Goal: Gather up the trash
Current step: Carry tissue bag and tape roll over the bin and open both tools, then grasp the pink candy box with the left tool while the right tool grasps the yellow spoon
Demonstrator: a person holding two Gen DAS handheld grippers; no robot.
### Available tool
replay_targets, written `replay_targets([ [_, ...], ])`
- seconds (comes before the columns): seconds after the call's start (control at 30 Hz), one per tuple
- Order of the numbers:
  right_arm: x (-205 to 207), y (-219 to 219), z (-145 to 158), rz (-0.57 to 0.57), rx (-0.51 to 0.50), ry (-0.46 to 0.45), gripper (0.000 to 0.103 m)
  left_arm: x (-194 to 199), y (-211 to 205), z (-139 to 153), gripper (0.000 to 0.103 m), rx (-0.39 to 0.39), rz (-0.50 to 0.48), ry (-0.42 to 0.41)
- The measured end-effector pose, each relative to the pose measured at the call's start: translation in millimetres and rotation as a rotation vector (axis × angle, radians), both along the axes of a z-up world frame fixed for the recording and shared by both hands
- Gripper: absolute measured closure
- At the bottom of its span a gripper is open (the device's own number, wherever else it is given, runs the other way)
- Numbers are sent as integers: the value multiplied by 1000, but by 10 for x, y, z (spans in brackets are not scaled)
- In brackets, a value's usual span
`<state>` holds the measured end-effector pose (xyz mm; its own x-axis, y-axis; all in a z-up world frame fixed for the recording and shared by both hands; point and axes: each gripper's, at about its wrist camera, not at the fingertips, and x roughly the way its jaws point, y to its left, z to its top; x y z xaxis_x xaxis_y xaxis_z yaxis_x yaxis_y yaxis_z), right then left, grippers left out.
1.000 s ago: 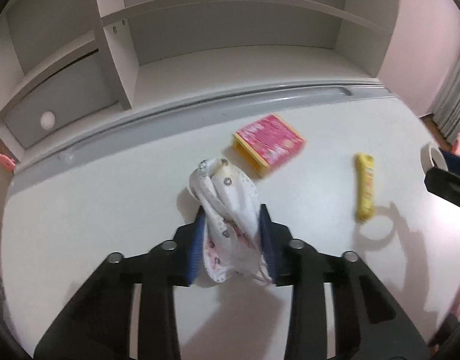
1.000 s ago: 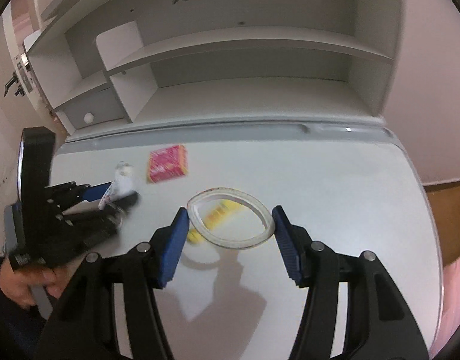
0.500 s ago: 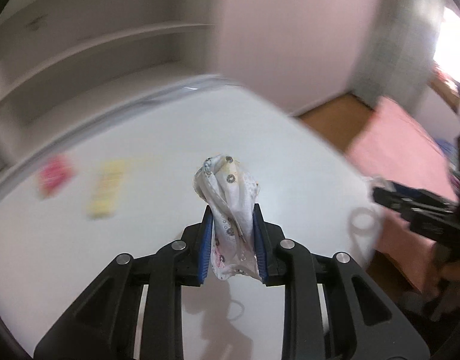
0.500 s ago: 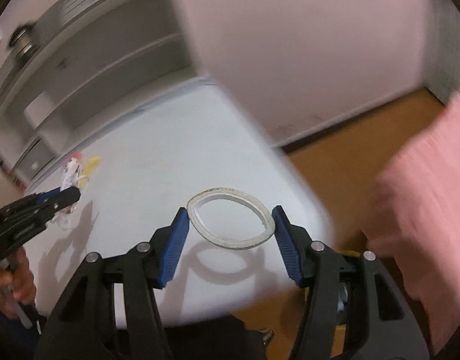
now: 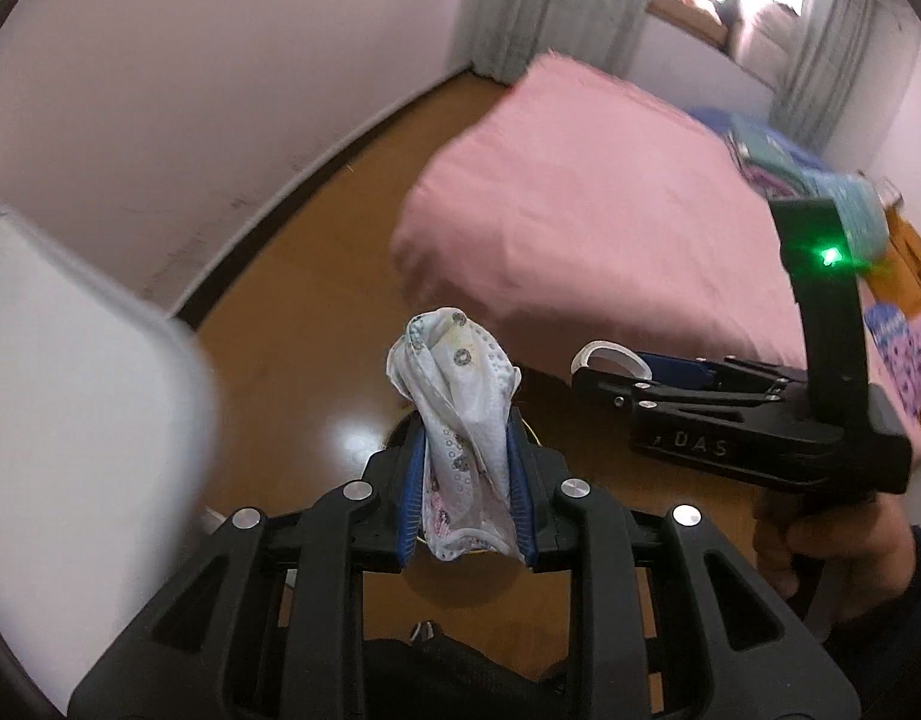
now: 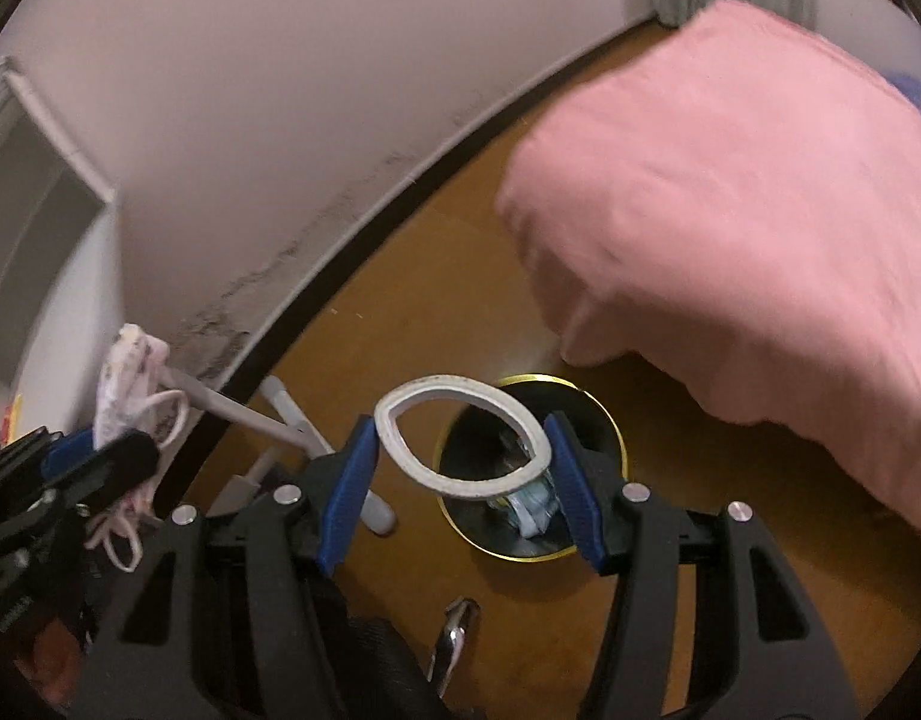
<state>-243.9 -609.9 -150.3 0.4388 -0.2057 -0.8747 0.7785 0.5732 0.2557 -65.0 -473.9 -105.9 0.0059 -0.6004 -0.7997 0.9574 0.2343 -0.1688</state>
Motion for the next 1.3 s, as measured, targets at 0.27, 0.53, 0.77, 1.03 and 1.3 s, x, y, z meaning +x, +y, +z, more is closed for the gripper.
replay_targets([
  [0.27, -42, -263, -467, -38, 152, 11, 47, 55, -479, -724, 79, 128, -12, 39],
  [0.53, 2, -307, -549, -40, 195, 3, 46, 63, -510, -994, 79, 175, -15, 63],
  [0.77, 18, -315, -500, -53, 175, 8, 37, 51, -488, -1007, 78, 177, -21, 75],
  [1.03, -48, -351, -444, -94, 150, -4, 27, -20, -579, -1015, 64, 185, -47, 75],
  [1.3, -153, -426, -429, -137, 135, -24, 22, -162, -616, -902, 30, 165, -82, 19],
])
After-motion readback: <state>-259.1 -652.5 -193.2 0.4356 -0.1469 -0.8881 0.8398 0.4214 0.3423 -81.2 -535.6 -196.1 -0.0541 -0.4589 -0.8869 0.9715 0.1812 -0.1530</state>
